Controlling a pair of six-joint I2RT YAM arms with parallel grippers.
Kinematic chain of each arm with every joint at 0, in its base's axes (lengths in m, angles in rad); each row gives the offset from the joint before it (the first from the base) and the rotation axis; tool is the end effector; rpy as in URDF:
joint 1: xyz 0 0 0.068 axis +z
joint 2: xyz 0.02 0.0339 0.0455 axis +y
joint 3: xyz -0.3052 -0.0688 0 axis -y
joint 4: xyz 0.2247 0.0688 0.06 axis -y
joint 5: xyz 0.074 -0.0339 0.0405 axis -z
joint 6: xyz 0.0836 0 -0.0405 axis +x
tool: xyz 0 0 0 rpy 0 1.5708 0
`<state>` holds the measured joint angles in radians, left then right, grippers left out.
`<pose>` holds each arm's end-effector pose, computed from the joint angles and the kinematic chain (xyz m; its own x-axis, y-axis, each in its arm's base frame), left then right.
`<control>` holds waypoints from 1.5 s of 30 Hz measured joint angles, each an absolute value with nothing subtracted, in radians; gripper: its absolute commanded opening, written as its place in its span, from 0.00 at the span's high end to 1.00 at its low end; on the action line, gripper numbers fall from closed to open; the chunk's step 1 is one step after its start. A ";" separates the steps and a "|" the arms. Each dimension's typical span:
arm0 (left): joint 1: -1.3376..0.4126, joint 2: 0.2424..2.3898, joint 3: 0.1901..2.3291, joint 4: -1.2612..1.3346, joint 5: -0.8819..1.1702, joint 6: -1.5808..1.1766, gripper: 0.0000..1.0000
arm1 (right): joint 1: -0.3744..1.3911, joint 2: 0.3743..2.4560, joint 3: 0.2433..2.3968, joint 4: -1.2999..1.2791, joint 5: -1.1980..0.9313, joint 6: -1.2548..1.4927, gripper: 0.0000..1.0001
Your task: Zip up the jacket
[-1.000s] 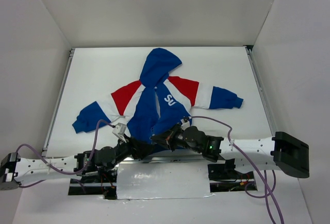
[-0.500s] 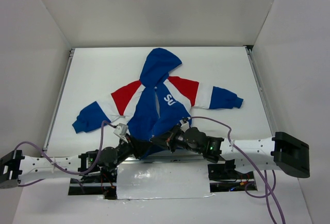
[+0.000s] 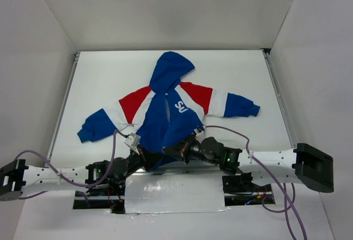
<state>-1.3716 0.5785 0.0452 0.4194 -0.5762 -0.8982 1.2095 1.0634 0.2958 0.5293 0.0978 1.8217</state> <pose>0.0707 -0.1200 0.2014 -0.5732 -0.4754 -0.6674 0.4278 0.5211 -0.7386 0.0882 0.2102 0.2303 -0.8486 0.4816 0.2189 0.3036 0.1045 0.9470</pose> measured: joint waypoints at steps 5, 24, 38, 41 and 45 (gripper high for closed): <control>-1.372 0.541 0.046 0.417 -0.533 -0.919 1.00 | 1.128 1.039 0.289 0.521 0.056 1.816 1.00; -1.498 0.767 0.092 0.385 -0.666 -0.981 1.00 | 0.847 1.261 0.542 0.234 -0.421 1.732 1.00; -1.646 0.863 0.101 0.293 -0.681 -0.974 1.00 | 0.605 1.554 0.896 0.054 -0.347 1.672 1.00; -1.654 0.862 0.101 0.286 -0.687 -0.975 1.00 | 0.541 1.649 1.092 -0.030 -0.289 1.602 1.00; -1.660 0.862 0.105 0.265 -0.733 -0.980 1.00 | 0.442 1.917 1.477 -0.144 -0.299 1.448 1.00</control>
<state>-1.6596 0.8616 0.1051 0.2646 -0.7330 -0.9798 0.4423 1.9175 1.4773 -0.1440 -0.2989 1.4475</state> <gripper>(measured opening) 0.048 0.007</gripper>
